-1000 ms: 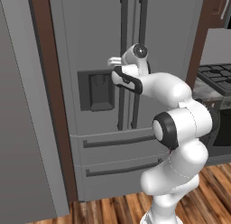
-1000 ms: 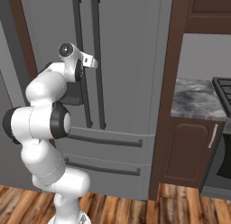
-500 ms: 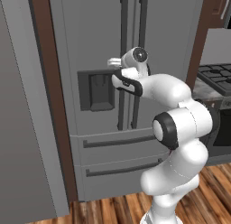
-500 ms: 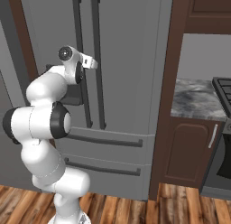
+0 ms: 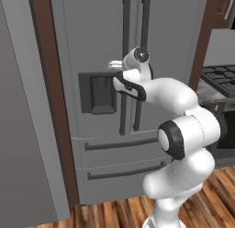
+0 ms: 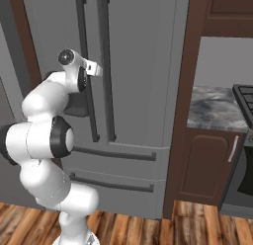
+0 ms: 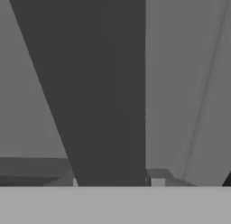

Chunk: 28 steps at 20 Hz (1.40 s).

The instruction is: Retrieve the apple and peach from the fridge and place them into the bowl on the dining table.

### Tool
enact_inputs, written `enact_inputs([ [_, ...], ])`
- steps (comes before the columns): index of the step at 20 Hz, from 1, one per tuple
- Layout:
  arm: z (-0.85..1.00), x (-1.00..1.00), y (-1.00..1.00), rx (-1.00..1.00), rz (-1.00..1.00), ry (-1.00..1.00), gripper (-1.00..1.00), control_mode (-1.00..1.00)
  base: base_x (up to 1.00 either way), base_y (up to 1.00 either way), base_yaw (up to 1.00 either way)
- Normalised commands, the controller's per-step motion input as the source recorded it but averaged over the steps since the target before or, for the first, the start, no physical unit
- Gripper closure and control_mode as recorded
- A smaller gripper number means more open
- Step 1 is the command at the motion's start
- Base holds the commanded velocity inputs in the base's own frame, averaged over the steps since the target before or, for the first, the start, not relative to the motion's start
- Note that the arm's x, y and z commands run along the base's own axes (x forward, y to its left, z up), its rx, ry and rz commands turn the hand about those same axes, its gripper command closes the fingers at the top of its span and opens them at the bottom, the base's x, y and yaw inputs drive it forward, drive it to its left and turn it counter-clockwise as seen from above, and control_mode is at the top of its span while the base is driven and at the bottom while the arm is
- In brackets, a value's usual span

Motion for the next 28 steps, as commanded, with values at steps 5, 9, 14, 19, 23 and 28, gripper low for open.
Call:
enact_inputs([
  [5, 0.0, -1.0, 0.1, 0.0, 0.0, 0.0, 1.0, -1.0, 0.0, 0.0, 0.0],
  [9, 0.01, -1.0, 0.15, 0.0, 0.0, 0.06, 1.0, -1.0, 0.0, 0.0, 0.0],
  [14, 0.0, -1.0, 0.2, 0.0, 0.01, 0.09, 1.0, -1.0, 0.0, 0.0, 0.0],
  [19, 0.0, -0.96, 0.28, 0.0, 0.02, 0.07, -1.0, -1.0, 0.0, 0.0, 0.0],
  [23, 0.16, -0.92, 0.03, 0.0, 0.0, 0.0, -1.0, -1.0, 0.0, 0.0, 0.0],
  [28, 0.24, -0.99, -0.25, 0.0, 0.0, -0.07, -1.0, -1.0, 0.0, 0.0, 0.0],
])
